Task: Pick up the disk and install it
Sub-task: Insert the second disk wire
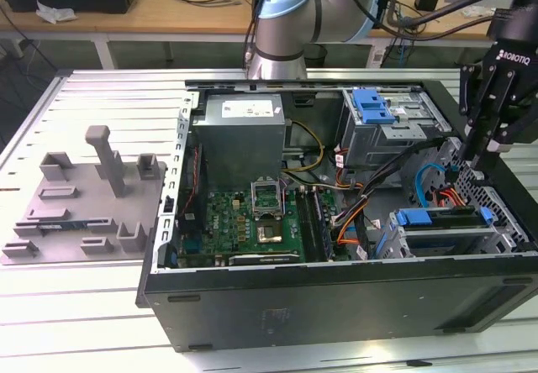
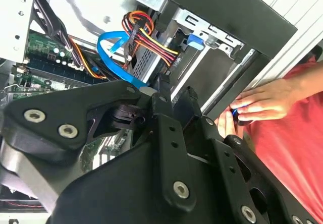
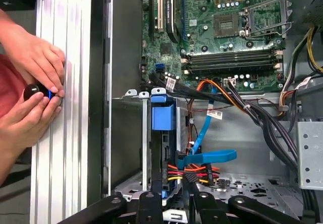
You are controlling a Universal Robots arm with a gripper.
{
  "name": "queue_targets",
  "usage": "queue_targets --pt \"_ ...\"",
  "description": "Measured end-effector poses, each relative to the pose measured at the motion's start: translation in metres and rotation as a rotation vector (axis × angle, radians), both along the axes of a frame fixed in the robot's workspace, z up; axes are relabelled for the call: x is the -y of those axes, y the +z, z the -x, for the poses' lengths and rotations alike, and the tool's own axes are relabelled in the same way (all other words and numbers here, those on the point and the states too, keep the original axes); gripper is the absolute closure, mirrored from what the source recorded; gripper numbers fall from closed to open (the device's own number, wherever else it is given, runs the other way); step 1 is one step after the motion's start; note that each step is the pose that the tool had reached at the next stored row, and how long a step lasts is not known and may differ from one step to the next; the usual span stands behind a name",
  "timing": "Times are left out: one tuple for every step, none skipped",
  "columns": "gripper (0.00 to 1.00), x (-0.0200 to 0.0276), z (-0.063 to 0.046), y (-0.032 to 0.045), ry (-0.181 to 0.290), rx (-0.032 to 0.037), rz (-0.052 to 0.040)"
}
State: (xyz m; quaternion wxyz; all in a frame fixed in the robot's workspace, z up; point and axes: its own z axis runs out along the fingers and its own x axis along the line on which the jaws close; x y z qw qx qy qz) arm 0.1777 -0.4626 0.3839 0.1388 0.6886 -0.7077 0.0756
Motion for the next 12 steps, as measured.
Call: queue_targets --pt "0.70 -0.0001 0.0005 -0.0004 -0.001 0.0000 0.0000" --pt "0.70 -0.0001 0.0014 -0.0006 -0.002 0.0000 0.0001" --pt "0.70 -0.0001 0.0025 -0.0009 -0.002 0.0000 0.0001" --pt "0.70 -0.0001 0.0037 -0.0011 -0.003 0.0000 -0.0001" --pt "0.70 -0.0001 0.0055 -0.0015 -0.005 0.0000 -0.0005" --pt "0.70 -0.0001 0.0066 -0.0017 -0.006 0.0000 -0.0008" --pt "0.70 -0.0001 0.0083 -0.0023 -0.007 0.0000 -0.0013" --pt "0.70 -0.0001 0.0092 -0.0035 -0.010 0.0000 -0.0016" --pt "0.70 -0.0002 0.0093 -0.0048 -0.014 0.0000 -0.0019" --pt "0.70 -0.0001 0.0094 -0.0056 -0.016 0.0000 -0.0021" --pt "0.70 -0.0001 0.0094 -0.0065 -0.017 0.0000 -0.0021" --pt "0.70 -0.0001 0.0095 -0.0079 -0.020 0.0000 -0.0022"
